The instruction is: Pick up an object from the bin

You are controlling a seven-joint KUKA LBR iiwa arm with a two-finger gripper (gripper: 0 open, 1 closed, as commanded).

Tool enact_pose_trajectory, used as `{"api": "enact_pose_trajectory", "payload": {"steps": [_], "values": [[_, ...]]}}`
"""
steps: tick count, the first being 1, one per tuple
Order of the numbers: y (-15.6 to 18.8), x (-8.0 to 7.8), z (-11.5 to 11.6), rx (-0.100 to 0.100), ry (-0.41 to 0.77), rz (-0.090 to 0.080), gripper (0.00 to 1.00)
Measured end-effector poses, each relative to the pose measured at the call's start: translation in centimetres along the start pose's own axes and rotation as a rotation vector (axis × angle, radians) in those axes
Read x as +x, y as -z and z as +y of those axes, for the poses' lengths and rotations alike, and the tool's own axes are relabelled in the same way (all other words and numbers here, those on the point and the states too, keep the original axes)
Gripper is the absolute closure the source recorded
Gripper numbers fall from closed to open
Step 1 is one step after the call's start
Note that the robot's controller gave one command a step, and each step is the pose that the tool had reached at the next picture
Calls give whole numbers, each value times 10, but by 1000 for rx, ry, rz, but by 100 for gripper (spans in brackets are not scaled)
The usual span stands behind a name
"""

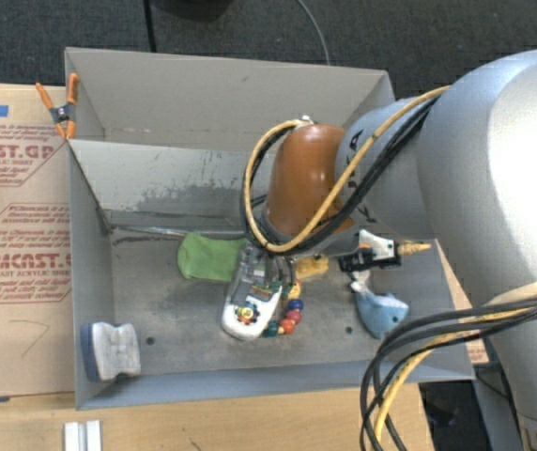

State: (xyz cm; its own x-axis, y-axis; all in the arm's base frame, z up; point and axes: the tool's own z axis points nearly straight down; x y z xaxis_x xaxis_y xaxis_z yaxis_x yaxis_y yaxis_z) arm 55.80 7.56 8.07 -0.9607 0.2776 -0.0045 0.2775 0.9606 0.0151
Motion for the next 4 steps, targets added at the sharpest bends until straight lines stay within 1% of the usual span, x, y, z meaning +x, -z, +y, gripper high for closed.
{"api": "enact_pose_trajectory", "payload": {"steps": [1,2,3,4], "values": [[-3,-16,4,-14,132,-10,100],[-9,-15,-2,-5,131,-8,0],[-10,-14,-3,-3,131,-3,100],[-11,-13,-3,-3,131,-2,0]]}}
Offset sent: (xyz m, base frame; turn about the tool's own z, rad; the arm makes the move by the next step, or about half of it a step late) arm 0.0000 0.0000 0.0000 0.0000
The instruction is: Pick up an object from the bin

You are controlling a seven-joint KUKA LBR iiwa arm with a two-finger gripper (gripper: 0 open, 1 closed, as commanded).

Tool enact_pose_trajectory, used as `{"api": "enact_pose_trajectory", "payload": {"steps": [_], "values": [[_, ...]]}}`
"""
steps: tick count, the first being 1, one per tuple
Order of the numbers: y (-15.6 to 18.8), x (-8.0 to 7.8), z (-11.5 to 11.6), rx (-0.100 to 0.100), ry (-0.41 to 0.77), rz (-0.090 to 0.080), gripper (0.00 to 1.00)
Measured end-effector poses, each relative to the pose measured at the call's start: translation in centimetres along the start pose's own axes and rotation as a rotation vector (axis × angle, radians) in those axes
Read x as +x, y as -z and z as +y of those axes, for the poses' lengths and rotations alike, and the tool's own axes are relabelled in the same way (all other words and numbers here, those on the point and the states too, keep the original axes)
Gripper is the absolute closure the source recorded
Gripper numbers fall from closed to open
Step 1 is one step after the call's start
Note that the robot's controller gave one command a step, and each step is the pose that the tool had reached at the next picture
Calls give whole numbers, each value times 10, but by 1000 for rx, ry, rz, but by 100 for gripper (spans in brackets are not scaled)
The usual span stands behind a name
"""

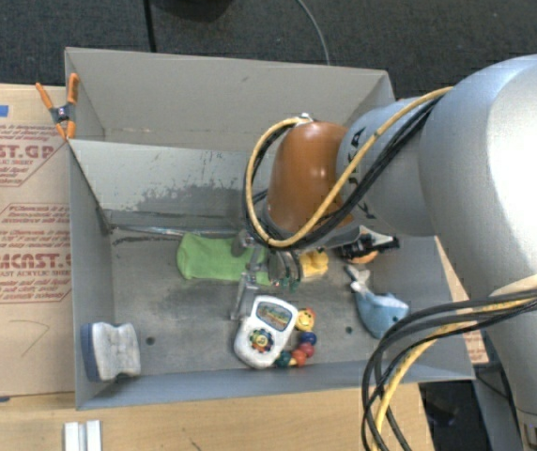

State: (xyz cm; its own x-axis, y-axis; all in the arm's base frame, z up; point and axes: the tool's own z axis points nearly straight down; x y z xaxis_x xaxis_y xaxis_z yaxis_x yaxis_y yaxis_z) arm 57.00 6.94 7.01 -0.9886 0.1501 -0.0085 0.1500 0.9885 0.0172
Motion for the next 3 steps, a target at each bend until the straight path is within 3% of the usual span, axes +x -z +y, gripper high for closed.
{"api": "enact_pose_trajectory", "payload": {"steps": [1,2,3], "values": [[0,0,-1,1,0,0,100],[0,0,-1,1,0,0,100],[37,4,-3,3,-10,10,100]]}}
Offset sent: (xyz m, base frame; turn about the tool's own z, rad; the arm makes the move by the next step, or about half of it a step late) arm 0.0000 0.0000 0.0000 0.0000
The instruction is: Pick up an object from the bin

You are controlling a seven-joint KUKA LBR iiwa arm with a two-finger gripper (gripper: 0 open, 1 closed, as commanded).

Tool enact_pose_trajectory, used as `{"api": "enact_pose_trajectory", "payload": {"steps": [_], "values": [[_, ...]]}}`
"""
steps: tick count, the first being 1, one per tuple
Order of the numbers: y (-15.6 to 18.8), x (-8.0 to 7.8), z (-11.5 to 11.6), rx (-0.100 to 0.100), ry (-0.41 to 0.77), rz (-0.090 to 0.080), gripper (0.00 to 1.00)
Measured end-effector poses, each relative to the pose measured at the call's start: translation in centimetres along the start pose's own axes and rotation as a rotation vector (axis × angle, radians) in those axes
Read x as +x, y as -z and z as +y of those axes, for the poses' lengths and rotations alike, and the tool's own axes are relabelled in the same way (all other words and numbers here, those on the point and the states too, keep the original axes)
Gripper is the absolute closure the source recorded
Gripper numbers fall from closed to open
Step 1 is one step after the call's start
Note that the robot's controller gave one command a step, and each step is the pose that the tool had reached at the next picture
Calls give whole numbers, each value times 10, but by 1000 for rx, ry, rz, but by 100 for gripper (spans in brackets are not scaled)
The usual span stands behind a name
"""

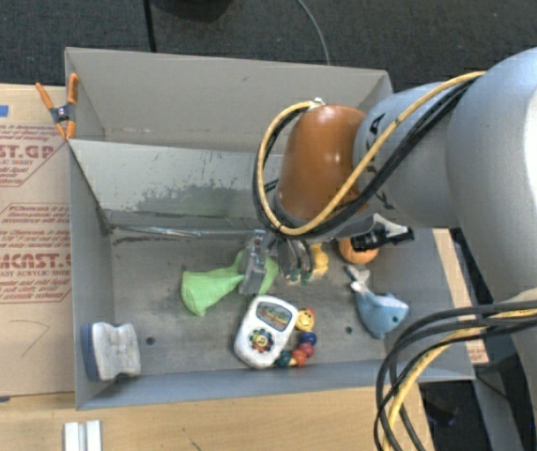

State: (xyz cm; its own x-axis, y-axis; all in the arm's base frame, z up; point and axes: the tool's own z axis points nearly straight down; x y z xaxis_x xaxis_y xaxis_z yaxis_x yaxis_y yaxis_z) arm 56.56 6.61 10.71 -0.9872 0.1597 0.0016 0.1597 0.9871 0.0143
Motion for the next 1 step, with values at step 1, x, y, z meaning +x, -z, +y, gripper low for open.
{"api": "enact_pose_trajectory", "payload": {"steps": [1], "values": [[45,-13,9,-3,-12,-12,100]]}}
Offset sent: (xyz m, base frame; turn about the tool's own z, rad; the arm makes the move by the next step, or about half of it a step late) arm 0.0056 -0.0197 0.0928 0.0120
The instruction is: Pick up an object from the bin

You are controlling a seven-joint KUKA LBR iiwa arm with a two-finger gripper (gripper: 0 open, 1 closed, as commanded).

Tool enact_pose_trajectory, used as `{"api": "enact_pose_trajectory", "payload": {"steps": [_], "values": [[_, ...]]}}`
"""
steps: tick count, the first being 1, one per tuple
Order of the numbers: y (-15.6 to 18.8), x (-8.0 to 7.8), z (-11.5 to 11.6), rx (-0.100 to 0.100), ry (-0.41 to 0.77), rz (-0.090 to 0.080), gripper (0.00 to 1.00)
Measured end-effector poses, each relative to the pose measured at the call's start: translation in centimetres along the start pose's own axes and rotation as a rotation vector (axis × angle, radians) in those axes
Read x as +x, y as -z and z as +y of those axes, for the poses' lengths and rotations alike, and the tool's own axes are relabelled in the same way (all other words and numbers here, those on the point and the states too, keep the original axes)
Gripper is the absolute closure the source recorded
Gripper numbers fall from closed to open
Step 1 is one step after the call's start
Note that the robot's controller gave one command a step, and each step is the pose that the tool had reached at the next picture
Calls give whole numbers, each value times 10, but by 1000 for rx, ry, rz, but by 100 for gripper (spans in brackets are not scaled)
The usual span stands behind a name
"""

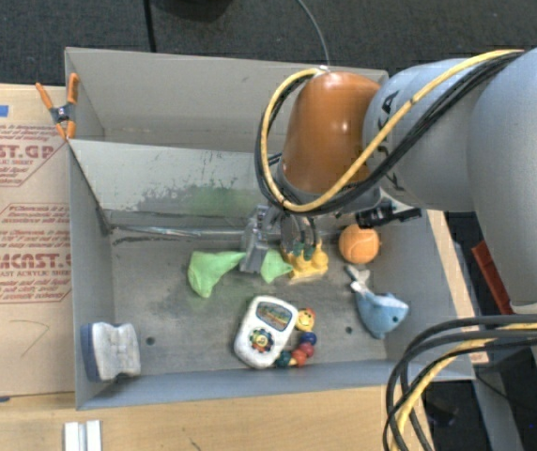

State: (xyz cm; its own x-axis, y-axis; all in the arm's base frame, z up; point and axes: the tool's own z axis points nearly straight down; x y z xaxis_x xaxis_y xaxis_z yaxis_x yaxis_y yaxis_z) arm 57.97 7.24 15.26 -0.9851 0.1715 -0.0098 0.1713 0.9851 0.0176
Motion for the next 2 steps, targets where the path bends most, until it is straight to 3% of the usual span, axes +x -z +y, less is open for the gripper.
{"api": "enact_pose_trajectory", "payload": {"steps": [1,2], "values": [[39,3,-18,2,2,10,100],[82,9,-13,3,-10,5,100]]}}
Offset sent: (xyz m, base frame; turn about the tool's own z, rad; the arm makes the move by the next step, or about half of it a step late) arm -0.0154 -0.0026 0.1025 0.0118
